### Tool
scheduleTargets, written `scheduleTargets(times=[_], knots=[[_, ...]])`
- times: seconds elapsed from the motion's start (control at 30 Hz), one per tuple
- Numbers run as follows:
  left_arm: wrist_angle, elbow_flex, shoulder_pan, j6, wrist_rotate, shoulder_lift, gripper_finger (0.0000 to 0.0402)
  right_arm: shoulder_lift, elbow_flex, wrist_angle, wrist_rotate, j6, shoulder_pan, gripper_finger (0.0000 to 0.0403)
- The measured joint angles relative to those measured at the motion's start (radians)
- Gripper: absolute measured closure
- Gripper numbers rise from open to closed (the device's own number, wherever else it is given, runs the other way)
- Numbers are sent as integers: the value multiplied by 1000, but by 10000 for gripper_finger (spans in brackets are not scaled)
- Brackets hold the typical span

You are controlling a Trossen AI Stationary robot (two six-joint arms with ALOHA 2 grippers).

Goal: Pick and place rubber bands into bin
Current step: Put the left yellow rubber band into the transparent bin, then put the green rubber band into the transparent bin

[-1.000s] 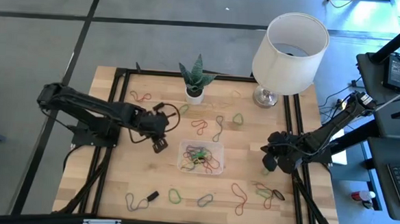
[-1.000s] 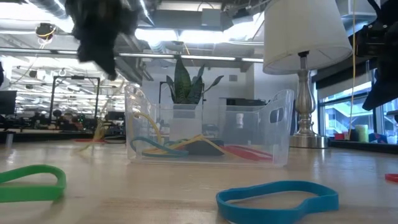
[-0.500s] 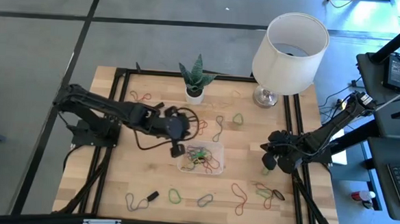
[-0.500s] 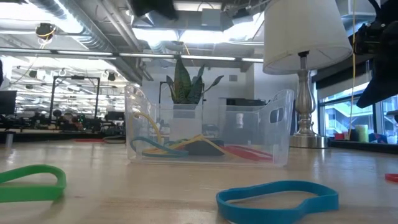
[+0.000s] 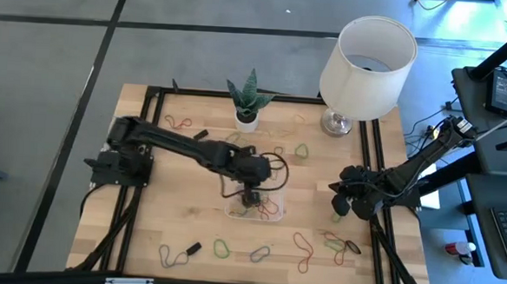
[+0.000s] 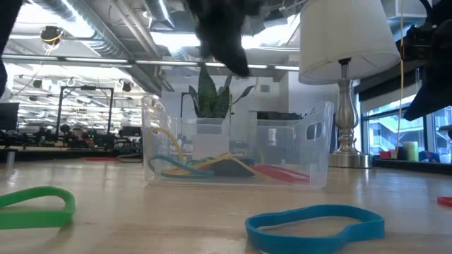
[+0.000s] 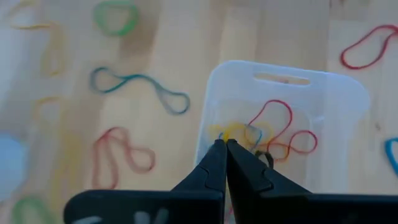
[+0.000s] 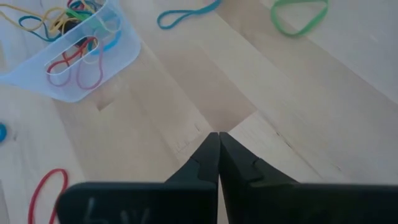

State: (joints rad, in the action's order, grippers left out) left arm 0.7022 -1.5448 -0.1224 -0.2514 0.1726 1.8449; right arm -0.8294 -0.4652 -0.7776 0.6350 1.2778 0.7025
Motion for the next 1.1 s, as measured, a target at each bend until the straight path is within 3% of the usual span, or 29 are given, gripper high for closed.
scheduleTargets(times=[0.27, 0.53, 0.9, 1.1], knots=[[-222, 0, 27, 29, -164, 154, 399, 0, 0, 2, 0, 0, 0, 395], [-131, 0, 27, 1, -167, 166, 391, 0, 0, 4, 0, 0, 0, 395], [-100, -11, 30, -27, -166, 163, 309, 0, 0, 3, 0, 0, 0, 395], [-63, -87, 47, -26, -165, 155, 293, 0, 0, 4, 0, 2, 0, 396]])
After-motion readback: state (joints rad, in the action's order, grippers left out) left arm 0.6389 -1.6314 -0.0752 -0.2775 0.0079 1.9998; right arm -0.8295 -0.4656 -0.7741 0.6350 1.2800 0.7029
